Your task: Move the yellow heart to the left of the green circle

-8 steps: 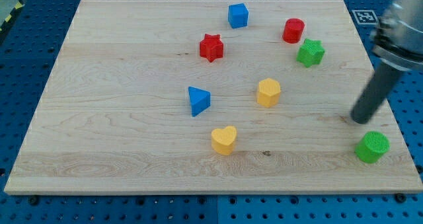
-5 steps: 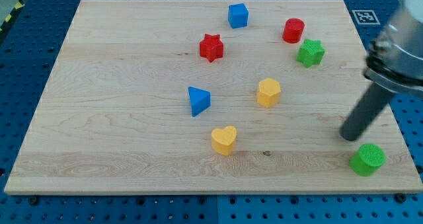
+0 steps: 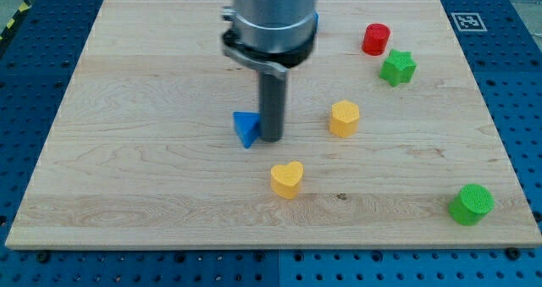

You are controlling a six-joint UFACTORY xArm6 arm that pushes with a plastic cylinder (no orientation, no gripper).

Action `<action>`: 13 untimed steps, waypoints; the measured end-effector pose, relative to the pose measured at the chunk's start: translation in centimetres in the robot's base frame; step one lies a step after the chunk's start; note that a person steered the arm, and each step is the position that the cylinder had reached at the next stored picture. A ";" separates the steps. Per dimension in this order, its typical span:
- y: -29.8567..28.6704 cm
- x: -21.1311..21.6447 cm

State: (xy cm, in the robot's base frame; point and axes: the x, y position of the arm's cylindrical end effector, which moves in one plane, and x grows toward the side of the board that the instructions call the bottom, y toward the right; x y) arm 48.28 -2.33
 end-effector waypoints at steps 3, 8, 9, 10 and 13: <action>0.1 7.3; 6.3 6.8; 9.3 9.3; 10.2 10.7; 14.4 11.0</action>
